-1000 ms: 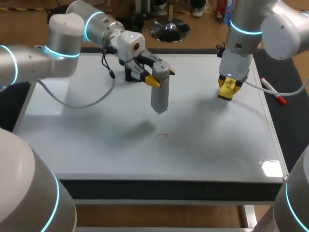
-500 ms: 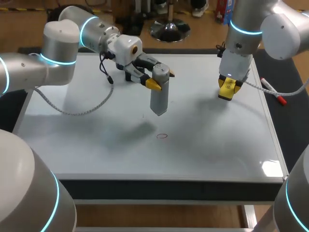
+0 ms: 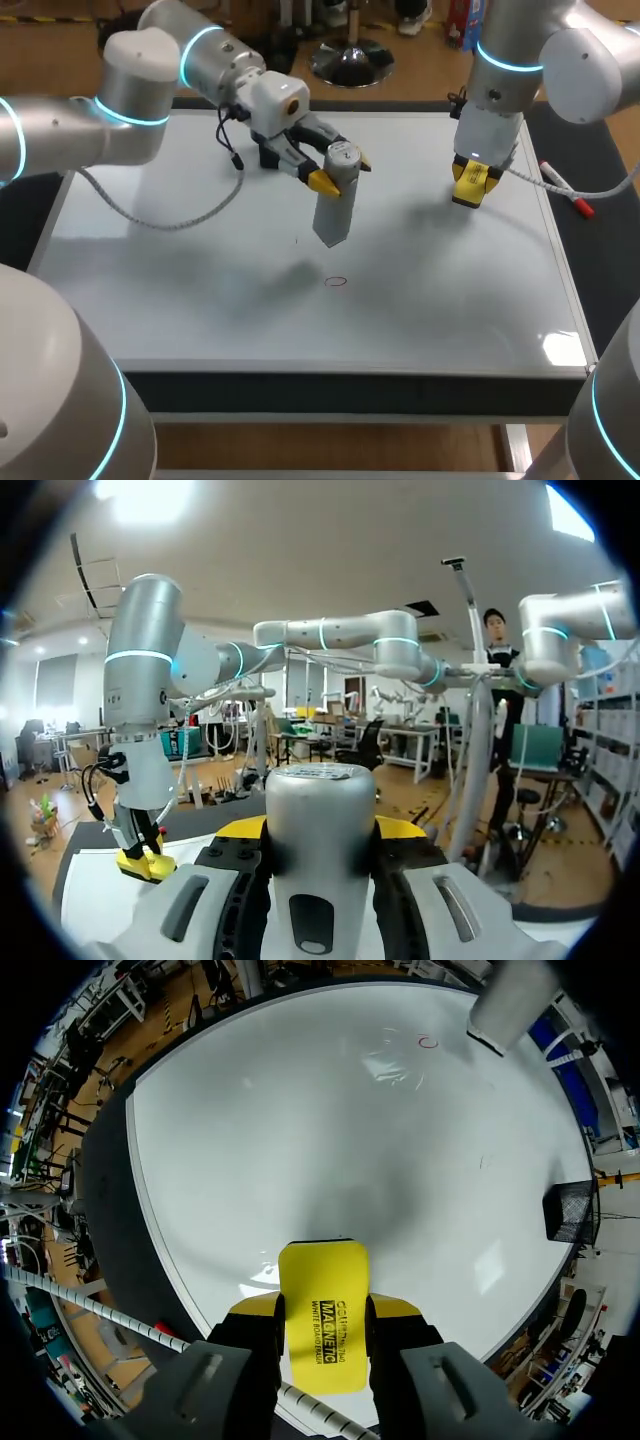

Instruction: Pick up the inspection probe, press it on each red-marked spot on the whiteboard one by one, put down the probe, pick up the eraser, and wipe off all the red marks.

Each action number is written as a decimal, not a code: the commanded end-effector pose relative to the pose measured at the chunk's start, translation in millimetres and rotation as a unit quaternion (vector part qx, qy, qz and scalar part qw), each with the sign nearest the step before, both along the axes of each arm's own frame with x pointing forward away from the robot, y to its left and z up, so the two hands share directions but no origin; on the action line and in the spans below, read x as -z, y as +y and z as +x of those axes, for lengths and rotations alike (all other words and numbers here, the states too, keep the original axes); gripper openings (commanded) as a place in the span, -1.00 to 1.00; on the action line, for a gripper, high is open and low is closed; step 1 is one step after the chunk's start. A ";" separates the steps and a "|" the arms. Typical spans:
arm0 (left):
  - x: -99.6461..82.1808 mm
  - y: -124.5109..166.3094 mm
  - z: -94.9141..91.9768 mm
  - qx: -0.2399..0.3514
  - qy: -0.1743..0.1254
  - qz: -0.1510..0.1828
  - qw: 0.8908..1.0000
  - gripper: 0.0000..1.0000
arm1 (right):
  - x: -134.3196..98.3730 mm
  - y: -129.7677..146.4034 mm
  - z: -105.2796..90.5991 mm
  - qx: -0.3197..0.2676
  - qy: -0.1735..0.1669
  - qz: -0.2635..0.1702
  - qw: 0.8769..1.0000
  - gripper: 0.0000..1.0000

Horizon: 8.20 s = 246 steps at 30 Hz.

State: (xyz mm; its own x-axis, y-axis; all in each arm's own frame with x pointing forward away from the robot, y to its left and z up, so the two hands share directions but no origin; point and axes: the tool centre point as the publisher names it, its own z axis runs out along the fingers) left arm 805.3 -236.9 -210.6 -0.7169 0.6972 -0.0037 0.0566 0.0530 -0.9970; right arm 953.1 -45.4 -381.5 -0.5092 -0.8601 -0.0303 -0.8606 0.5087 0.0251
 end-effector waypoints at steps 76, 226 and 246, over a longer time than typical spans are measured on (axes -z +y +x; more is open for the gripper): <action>65.5 6.2 -36.0 0.020 0.013 -0.009 1.000 -1.00 | -1.0 -0.8 0.1 -0.001 0.000 -0.001 1.000 -1.00; -6.6 216.2 125.8 -0.041 -0.013 -0.001 0.999 -1.00 | -14.9 104.5 -66.2 -0.083 -0.014 -0.014 0.996 -1.00; -6.6 216.2 125.8 -0.041 -0.013 -0.001 0.999 -1.00 | 3.6 219.9 -145.1 -0.155 0.004 -0.013 0.988 -1.00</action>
State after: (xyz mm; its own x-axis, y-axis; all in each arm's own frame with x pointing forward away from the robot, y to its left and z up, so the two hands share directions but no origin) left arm 929.9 -21.3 -204.4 -0.7735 0.6333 -0.0243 0.0782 0.0573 -0.9953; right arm 808.4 159.1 -376.1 -0.2245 -0.9740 -0.0293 -0.9743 0.2237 0.0262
